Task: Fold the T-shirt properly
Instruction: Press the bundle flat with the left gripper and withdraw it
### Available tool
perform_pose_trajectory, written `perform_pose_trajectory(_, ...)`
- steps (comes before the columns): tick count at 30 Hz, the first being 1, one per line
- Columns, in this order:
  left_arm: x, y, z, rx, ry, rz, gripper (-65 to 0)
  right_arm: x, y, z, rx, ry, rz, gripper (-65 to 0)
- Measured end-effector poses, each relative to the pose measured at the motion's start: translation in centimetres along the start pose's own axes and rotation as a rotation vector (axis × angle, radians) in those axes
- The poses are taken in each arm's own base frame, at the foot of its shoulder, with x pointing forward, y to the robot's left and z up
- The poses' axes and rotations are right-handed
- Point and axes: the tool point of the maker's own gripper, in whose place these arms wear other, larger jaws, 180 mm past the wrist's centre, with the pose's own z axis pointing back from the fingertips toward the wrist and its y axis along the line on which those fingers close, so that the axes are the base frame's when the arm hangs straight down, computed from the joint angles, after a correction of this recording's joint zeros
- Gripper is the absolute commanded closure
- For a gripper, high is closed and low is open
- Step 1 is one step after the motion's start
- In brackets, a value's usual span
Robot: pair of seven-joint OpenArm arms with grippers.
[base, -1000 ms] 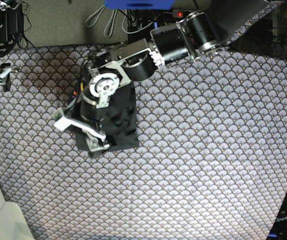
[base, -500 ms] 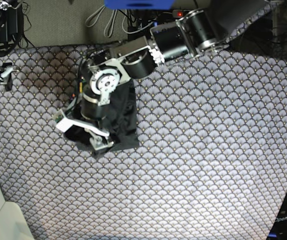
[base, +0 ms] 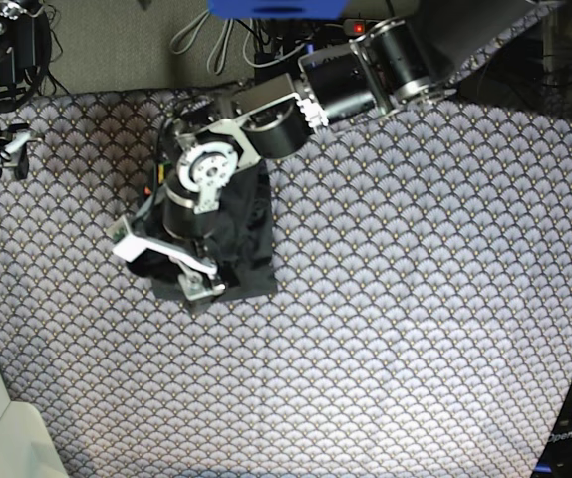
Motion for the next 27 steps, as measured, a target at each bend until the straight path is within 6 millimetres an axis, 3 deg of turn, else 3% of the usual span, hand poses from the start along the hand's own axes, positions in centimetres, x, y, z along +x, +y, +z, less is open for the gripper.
perform_pose_trajectory(3, 0.0, 0.9, -0.2, 0.035, -0.005, -0.013, -65.0, 0.0, 0.0, 0.0, 0.0, 0.0, 0.0, -29.6)
perform_pose_trajectory(8, -1.0, 0.1, -0.6, 0.034, 0.02, -0.064, -65.0, 0.0, 0.0, 0.0, 0.0, 0.001, 0.001, -29.6)
perform_pose_trajectory(17, -1.2, 1.2, -0.8, 0.09, 0.021, -0.083, -65.0, 0.0, 0.0, 0.0, 0.0, -0.001, 0.0, -29.6)
perform_pose_trajectory(21, -1.9, 4.5, -0.8, 0.205, 0.042, 0.09, -65.0, 0.0, 0.0, 0.0, 0.0, -0.001, 0.0, -29.6)
perform_pose_trajectory(24, -0.4, 7.2, -0.3, 0.272, -0.02, 0.185, -65.0, 0.0, 0.0, 0.0, 0.0, -0.001, 0.0, -29.6)
perform_pose_trajectory(27, 0.2, 8.1, -0.1, 0.289, -0.043, 0.224, -65.0, 0.0, 0.0, 0.0, -0.001, 0.0, 0.0, -29.6)
